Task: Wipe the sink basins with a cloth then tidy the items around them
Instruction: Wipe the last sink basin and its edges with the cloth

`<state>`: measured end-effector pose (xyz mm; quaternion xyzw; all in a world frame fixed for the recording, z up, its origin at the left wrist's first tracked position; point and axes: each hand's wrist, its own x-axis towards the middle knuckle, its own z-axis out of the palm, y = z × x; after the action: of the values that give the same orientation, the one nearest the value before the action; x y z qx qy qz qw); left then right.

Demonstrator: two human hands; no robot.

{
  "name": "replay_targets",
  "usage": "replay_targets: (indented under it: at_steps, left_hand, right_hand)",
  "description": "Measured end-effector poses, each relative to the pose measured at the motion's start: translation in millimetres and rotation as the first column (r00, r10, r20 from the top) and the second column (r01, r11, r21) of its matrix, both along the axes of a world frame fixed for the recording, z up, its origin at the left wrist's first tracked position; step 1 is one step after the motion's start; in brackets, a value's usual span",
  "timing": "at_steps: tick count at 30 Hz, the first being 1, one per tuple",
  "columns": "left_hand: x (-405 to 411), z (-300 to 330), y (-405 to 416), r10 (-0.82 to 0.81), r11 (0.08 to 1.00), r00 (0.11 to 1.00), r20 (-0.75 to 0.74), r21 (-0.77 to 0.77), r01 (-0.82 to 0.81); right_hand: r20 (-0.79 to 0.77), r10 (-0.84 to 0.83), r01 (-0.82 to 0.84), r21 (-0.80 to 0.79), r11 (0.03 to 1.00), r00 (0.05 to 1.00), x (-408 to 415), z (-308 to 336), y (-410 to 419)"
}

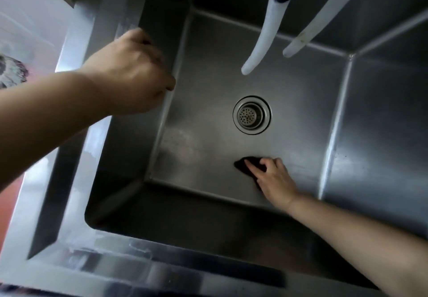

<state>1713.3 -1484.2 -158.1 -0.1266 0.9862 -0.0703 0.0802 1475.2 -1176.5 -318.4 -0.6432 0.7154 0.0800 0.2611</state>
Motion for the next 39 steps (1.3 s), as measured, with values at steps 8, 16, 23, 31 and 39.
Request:
replay_targets:
  at_steps: [8, 16, 23, 31, 39]
  left_hand:
    - [-4.0, 4.4, 2.7, 0.039, 0.999, 0.998, 0.039, -0.002, -0.039]
    - [-13.6, -4.1, 13.5, -0.067, 0.998, 0.974, 0.216, -0.007, 0.070]
    - [-77.2, -55.8, 73.1, 0.095, 0.964, 0.859, 0.502, 0.167, -0.205]
    - [-112.9, -127.6, 123.6, 0.097, 0.924, 0.847, 0.522, 0.269, -0.272]
    - [-121.3, -151.9, 130.6, 0.146, 0.910, 0.791, 0.595, 0.233, -0.343]
  right_hand:
    - [0.265, 0.103, -0.143, 0.137, 0.980, 0.959, 46.2, -3.8, -19.6]
    - [0.417, 0.097, -0.189, 0.185, 0.964, 0.904, 60.1, -2.0, -29.0]
    - [0.377, 0.076, -0.210, 0.328, 0.921, 0.923, -18.5, 15.6, 12.4]
    - [0.182, -0.094, 0.124, -0.163, 0.979, 0.979, -87.7, -15.4, -52.1]
    - [0.044, -0.389, 0.388, -0.240, 0.890, 0.920, -112.9, -19.8, -77.0]
